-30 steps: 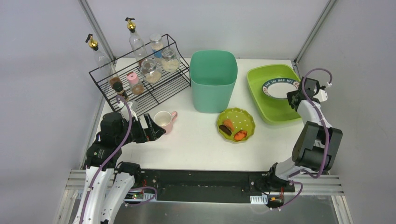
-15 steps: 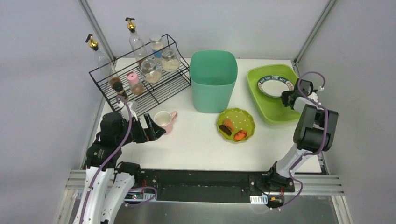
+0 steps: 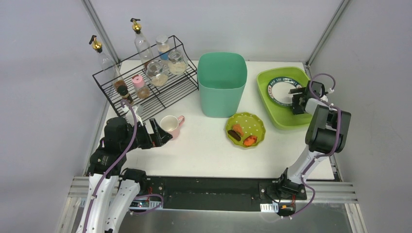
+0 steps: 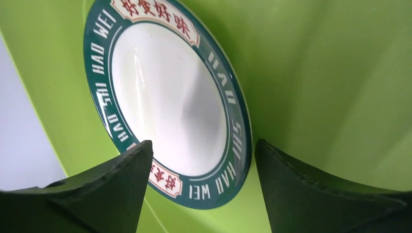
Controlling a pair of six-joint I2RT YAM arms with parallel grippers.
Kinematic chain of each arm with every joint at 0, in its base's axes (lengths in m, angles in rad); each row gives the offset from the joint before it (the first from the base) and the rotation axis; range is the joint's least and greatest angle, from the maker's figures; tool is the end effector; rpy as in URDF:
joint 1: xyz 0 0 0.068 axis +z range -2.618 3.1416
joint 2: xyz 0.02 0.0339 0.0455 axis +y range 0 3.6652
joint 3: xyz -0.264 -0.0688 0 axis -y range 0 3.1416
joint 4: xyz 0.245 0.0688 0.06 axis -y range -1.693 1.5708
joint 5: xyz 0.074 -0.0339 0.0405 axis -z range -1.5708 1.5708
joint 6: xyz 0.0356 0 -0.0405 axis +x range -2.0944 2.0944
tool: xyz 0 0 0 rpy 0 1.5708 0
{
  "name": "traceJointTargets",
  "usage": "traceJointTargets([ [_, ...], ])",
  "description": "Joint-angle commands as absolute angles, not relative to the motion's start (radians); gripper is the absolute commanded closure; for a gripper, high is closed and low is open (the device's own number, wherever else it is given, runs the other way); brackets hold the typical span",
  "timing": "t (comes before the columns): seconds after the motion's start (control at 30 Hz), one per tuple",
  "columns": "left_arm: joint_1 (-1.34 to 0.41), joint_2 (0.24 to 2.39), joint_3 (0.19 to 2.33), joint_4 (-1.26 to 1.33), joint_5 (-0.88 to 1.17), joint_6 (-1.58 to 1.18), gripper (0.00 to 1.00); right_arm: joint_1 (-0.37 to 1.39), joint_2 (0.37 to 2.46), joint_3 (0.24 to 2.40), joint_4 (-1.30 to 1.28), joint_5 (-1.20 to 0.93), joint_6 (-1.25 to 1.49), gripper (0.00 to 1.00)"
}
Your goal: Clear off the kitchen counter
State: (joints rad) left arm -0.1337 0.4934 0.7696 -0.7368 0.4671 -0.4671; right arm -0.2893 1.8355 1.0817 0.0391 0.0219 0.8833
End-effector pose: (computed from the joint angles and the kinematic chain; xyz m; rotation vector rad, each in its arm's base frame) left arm 0.0986 -0.0294 0.3161 -0.0421 2.0833 -0.8467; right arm 0.3750 -0.1124 0.1725 1.2830 1.9108 0.2832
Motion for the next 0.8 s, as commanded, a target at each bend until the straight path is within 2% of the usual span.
traceJointTargets([
  [0.0, -0.129, 0.476, 0.764, -0.698, 0.471, -0.460, 0.00, -0.288, 1.736, 1.129, -0.104, 0.011, 0.793, 0.18],
  [0.33, -0.129, 0.459, 0.765, -0.697, 0.483, -0.460, 0.00, -0.197, 1.384, 1.168, -0.428, 0.069, 0.621, 0.16],
  [0.47, -0.129, 0.450, 0.764, -0.698, 0.484, -0.460, 0.00, -0.088, 1.169, 1.089, -0.479, 0.097, 0.595, 0.16],
  [0.6, -0.129, 0.441, 0.764, -0.698, 0.483, -0.460, 0.00, -0.004, 0.971, 1.002, -0.569, 0.033, 0.599, 0.17],
  [0.77, -0.130, 0.437, 0.763, -0.698, 0.481, -0.460, 0.00, 0.126, 0.816, 0.918, -0.702, 0.021, 0.641, 0.19],
])
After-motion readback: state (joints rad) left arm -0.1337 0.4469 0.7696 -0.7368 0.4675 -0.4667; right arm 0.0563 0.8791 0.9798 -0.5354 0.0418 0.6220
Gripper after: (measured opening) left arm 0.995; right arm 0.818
